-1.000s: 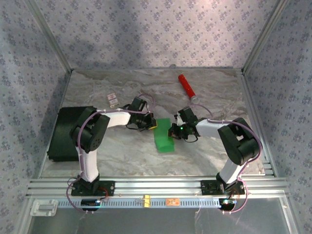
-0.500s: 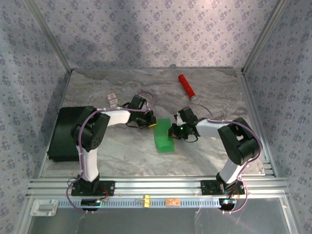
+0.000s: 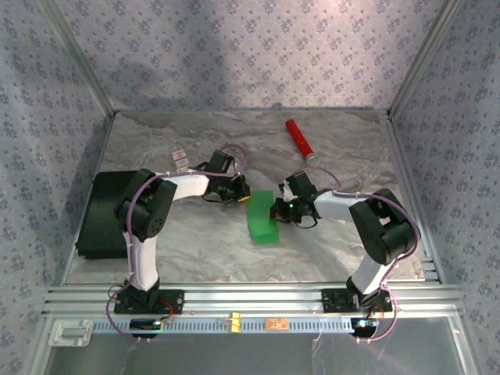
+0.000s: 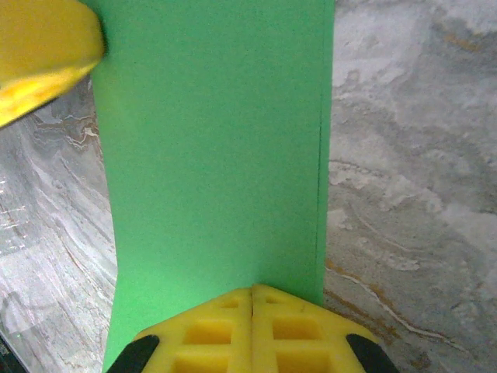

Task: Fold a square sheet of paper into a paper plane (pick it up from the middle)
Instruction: First fold the square sheet of paper in half at the center of the table.

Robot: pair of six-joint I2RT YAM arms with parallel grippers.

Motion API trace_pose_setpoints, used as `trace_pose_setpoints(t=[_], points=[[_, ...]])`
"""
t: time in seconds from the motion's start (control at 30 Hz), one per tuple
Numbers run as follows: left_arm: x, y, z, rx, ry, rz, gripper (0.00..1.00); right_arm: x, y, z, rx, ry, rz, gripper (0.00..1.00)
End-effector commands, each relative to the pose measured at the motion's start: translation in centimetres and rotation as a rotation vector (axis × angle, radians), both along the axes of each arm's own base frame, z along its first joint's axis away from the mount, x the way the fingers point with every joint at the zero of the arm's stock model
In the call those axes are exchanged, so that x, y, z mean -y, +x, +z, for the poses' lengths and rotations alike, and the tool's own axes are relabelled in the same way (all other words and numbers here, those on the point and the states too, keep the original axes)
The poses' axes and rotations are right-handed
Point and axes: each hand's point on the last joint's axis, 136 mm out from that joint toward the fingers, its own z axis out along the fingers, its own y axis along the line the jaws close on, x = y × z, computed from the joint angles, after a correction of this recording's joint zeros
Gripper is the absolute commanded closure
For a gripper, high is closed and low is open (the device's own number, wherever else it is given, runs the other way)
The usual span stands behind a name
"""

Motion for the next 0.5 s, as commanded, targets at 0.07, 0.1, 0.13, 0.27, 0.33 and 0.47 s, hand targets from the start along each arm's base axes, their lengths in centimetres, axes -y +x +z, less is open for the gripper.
trace_pose_setpoints(t=[0.07,0.1,0.13,0.27,0.33,0.47], points=[[0.9,0.9,1.3,0.022,-0.041,-0.024,0.96,3.2,-2.5,-3.5,-0.116,-0.151,-0.021,0.99],[0.8,0.8,0.9,0.014,-0.031,-0.024,0.96,3.2,-2.5,-3.6,-0.116,-0.152,-0.019,0.99],[0.6,0.7,0.4,0.004,-0.021,-0.024,0.96,3.3,-2.5,-3.6,-0.116,-0.152,-0.020,0.99],[-0.2,0.3,-1.7,-0.025,0.027,-0.016,0.96,3.2,-2.5,-3.6,-0.118,-0.151,-0.018,0.99],[-0.5,0.2,-2.6,-0.031,0.046,-0.013,0.96,3.2,-2.5,-3.6,-0.118,-0.149,-0.017,0.99],[-1.2,0.6,-3.4,-0.021,0.079,0.009,0.96,3.2,-2.6,-3.6,-0.120,-0.150,-0.017,0.99]])
